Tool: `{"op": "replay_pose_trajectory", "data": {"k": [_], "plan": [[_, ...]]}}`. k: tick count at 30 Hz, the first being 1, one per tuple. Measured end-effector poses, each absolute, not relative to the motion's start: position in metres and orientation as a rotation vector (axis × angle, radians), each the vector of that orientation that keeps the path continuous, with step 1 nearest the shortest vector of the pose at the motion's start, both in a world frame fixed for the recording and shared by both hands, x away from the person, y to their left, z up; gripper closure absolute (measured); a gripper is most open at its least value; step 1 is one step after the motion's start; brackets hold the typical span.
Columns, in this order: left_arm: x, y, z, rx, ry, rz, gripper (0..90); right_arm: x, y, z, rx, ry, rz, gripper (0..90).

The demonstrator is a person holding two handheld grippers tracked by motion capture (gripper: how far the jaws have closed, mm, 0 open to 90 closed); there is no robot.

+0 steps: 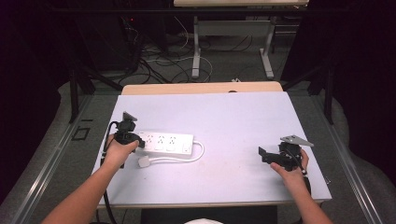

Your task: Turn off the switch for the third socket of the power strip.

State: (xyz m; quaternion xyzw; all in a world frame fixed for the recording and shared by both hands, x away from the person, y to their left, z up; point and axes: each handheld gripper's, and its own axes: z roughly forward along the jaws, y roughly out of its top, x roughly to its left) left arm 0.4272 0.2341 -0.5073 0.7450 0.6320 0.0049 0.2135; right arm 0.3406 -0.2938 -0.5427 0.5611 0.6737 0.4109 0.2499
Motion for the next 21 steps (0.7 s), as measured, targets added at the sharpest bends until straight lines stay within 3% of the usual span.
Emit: {"op": "replay_pose_trajectory", "data": {"k": [21], "plan": [[0.4255, 0.2332, -0.5095, 2.093, 1.739, 0.044, 90.0, 0.3409, -0.2938, -0.5427, 1.517, 1.841, 1.117, 1.3]]}}
